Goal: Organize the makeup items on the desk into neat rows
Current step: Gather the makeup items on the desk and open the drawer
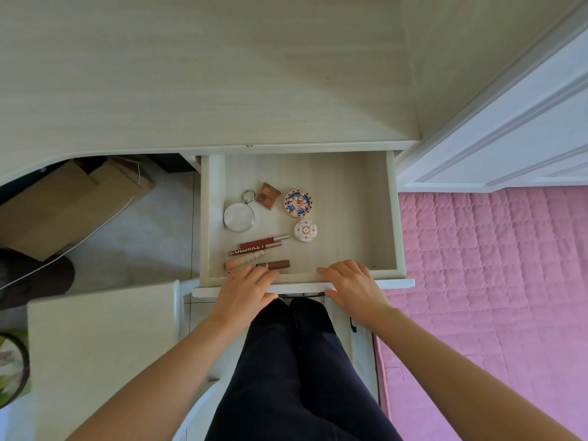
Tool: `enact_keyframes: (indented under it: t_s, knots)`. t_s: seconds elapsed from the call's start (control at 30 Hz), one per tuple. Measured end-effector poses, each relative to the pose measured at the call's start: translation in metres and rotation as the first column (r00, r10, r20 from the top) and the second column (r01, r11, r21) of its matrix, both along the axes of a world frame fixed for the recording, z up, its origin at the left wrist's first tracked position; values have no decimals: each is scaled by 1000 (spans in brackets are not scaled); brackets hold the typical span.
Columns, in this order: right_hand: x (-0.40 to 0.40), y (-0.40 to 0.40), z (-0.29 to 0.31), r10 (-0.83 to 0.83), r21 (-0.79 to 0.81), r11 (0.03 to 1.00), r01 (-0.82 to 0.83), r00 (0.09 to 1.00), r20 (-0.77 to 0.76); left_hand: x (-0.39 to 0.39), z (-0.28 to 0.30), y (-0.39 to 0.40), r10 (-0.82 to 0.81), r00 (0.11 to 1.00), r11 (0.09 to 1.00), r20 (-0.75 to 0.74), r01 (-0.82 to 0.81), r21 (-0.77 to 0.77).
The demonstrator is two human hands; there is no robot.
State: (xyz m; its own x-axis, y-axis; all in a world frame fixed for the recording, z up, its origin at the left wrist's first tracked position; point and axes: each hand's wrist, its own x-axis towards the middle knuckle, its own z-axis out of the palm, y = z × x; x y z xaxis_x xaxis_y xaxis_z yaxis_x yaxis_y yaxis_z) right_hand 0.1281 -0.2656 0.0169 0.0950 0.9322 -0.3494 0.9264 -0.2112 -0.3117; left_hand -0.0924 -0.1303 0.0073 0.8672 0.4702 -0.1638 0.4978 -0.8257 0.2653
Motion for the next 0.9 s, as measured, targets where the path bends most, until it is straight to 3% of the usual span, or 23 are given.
enact_keyframes:
  t_s: [0.1, 0.23, 0.4, 0.5, 0.6, 0.73, 0.83, 0.9]
  knots:
    - [5, 6, 1, -30, -37, 999, 27, 996, -81, 1, 4, 6, 12, 1000, 998, -22, -14, -66]
    - [13, 24, 1, -54, -53, 997, 48, 993, -108, 10, 7, 25, 167, 985, 964, -41, -172, -204]
    - [28, 71, -2, -94, -57, 994, 88, 989, -117, 36, -6, 66, 274, 954, 937, -123, -293, -189]
    - [33, 103, -14, -258, -131, 963, 234, 941, -217, 50, -21, 91, 345, 913, 908, -217, -383, -168]
    - [41, 132, -33, -471, -265, 876, 404, 834, -285, 61, -38, 110, 410, 876, 877, -255, -455, -153]
    - [47, 160, -60, -634, -401, 745, 534, 753, -175, 69, -57, 132, 464, 820, 835, -334, -531, -143]
    - [48, 176, -77, -603, -422, 740, 524, 795, -68, 72, -70, 144, 439, 797, 848, -415, -520, -102]
    - [45, 184, -83, -627, -421, 721, 550, 777, -57, 75, -76, 146, 426, 777, 866, -464, -498, -39]
